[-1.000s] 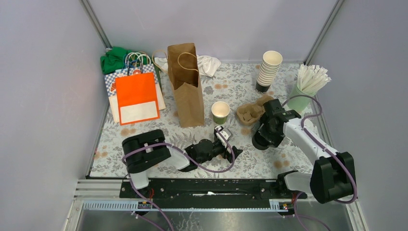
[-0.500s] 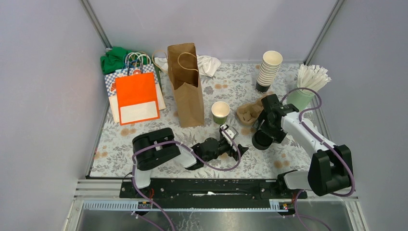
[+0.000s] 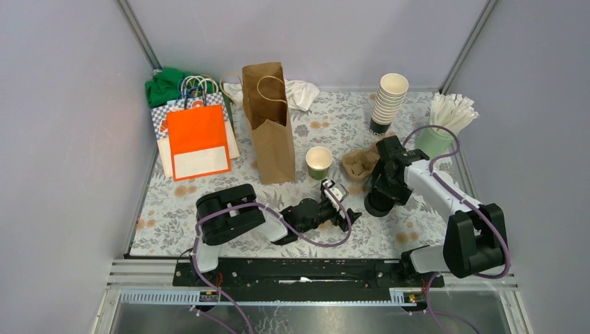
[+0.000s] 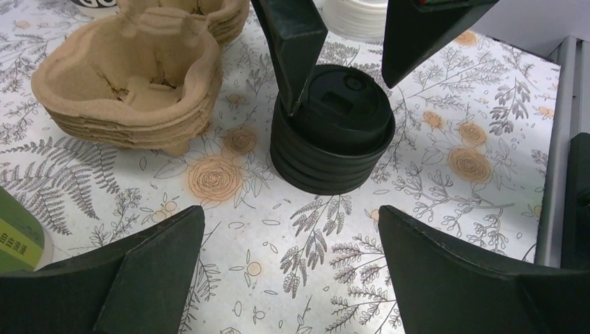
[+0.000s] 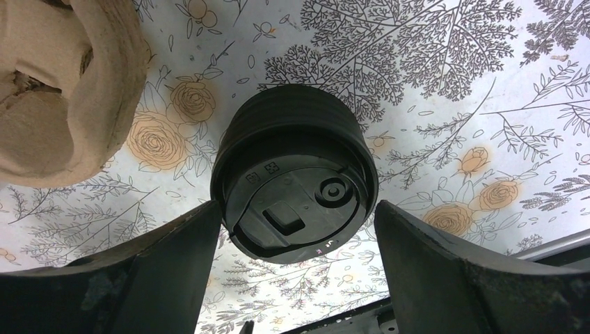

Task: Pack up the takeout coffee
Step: Close the cup lid on the coffee cup.

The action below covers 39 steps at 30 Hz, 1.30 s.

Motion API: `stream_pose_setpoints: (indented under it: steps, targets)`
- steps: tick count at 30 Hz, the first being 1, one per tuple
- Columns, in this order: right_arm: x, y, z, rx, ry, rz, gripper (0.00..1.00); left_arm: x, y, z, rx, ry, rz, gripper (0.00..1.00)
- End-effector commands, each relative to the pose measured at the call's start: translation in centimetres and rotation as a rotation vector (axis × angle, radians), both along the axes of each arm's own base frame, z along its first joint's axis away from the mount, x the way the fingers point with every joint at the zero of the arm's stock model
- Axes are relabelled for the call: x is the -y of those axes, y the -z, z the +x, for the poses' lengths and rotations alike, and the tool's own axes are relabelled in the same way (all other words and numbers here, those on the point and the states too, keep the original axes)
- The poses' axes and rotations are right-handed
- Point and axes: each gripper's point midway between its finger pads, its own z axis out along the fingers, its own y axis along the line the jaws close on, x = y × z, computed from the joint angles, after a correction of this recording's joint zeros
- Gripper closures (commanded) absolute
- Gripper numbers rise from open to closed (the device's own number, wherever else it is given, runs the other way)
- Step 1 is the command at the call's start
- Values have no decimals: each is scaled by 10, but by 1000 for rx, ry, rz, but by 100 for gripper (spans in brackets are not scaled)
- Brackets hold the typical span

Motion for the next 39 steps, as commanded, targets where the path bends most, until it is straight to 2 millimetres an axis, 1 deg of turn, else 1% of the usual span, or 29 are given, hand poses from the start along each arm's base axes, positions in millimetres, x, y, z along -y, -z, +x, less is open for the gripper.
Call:
stream_pose_setpoints:
  steps: [1,9,13,18,20,24,29,39]
  targets:
    - [-4,-1,6,13,-20,8,12,11,-15,1,32,19,-46,1]
    - [-8,4,8,8,-26,26,13,11,-14,1,39,20,-34,1]
    - [-8,6,6,4,-22,29,15,11,-10,1,39,24,-24,1]
    - [-8,8,3,-9,-21,27,11,13,-9,1,41,26,-21,1]
    - [-8,8,3,-7,-21,29,12,13,-8,1,40,27,-21,1]
    - [-9,1,3,0,-21,38,18,14,-8,0,42,32,-18,1]
    - [-8,-16,5,23,-15,34,24,16,-6,1,45,38,-14,1]
    - [-13,-27,6,27,-18,62,24,18,-5,0,51,46,-10,1]
